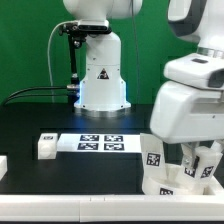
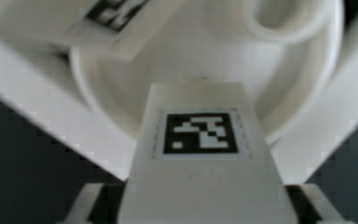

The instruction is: Assemble stool

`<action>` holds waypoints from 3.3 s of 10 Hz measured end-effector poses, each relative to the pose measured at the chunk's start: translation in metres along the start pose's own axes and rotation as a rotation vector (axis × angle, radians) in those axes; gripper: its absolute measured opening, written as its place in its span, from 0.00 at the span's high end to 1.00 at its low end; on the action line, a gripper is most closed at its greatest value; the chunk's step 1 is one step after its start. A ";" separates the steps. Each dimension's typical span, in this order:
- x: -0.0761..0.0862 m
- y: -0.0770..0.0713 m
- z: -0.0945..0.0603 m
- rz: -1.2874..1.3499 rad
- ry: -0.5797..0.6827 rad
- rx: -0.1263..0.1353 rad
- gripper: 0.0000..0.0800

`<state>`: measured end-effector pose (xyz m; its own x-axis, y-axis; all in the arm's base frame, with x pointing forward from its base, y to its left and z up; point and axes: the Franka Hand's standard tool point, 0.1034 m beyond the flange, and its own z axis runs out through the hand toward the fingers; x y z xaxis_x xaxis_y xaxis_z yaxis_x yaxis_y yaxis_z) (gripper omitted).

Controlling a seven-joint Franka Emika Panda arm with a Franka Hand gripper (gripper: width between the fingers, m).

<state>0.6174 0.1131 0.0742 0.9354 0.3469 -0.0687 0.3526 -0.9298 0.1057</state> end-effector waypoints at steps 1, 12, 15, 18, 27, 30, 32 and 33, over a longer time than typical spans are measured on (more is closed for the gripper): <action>-0.004 0.006 -0.002 0.167 -0.038 0.023 0.58; -0.018 0.038 0.002 1.232 -0.016 0.004 0.58; -0.026 0.047 0.009 1.396 0.009 -0.010 0.58; -0.026 0.049 0.008 1.373 0.011 -0.003 0.27; -0.046 0.083 -0.032 1.285 0.027 0.091 0.19; -0.073 0.102 -0.028 1.128 0.032 0.118 0.19; -0.078 0.110 -0.026 1.018 0.044 0.113 0.19; -0.078 0.110 -0.026 0.928 0.050 0.109 0.19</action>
Offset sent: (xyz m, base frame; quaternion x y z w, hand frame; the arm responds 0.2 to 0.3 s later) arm 0.0000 0.0000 0.0000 0.0000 0.0000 0.1938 0.9810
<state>0.5842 -0.0125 0.1167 0.8426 -0.5371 0.0392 -0.5377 -0.8431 0.0034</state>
